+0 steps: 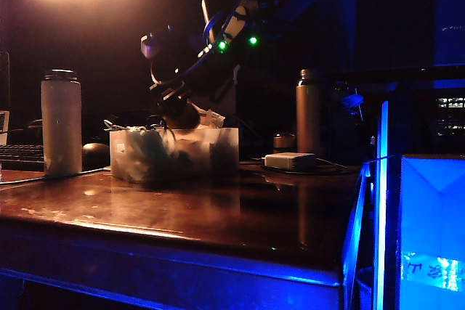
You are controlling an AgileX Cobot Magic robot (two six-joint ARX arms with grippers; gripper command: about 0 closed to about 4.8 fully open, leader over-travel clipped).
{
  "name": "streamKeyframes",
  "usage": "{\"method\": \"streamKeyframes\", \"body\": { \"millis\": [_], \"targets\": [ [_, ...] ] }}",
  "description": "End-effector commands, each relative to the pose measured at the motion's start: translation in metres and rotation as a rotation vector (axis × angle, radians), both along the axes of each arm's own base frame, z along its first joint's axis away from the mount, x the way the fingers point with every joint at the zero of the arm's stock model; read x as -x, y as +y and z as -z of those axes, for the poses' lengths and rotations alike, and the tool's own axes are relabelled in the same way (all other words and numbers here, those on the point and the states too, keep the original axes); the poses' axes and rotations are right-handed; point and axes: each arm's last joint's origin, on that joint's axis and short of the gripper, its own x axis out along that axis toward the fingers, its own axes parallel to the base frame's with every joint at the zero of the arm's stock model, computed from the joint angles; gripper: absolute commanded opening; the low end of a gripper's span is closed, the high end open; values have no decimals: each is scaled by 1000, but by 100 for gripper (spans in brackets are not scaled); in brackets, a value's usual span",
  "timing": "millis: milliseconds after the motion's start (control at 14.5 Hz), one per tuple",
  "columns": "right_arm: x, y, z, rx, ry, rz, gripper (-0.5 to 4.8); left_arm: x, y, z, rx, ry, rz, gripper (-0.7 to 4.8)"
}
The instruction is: Pick up the kiwi and place it into the translucent box.
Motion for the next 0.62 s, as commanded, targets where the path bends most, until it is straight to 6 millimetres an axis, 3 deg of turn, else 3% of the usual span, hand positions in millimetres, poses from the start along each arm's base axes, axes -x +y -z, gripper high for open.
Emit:
{"method": "streamKeyframes", "body": {
  "millis": [69,207,345,622],
  "targets": [
    [1,0,-10,-29,-34,-1,463,1,0,-3,5,-19,3,-4],
    [2,-1,-16,-37,-40,21,432,1,0,-3,5,-19,4,-4],
    [8,-7,-43,-56,-85,61,367,1,0,-3,4,-19,4,-4],
    [21,-19,-89,-105,-160,79,366,1,0,-3,4,-14,4,-4]
  ]
}}
